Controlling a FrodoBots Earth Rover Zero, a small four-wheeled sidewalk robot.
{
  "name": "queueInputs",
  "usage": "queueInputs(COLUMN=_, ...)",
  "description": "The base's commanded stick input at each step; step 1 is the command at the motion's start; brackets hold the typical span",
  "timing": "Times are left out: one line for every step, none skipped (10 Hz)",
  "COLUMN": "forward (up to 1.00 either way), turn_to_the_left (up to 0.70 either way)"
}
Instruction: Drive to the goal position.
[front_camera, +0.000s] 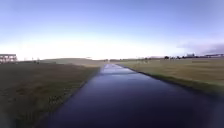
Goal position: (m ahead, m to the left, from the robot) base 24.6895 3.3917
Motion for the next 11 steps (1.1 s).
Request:
queueInputs(forward=1.0, turn_to_the_left=0.0)
queueInputs(forward=1.0, turn_to_the_left=0.0)
queueInputs(forward=1.0, turn_to_the_left=0.0)
queueInputs(forward=1.0, turn_to_the_left=0.0)
queueInputs(forward=1.0, turn_to_the_left=0.0)
queueInputs(forward=1.0, turn_to_the_left=0.0)
queueInputs(forward=1.0, turn_to_the_left=0.0)
queueInputs(forward=1.0, turn_to_the_left=0.0)
queueInputs(forward=1.0, turn_to_the_left=0.0)
queueInputs(forward=1.0, turn_to_the_left=0.0)
queueInputs(forward=1.0, turn_to_the_left=0.0)
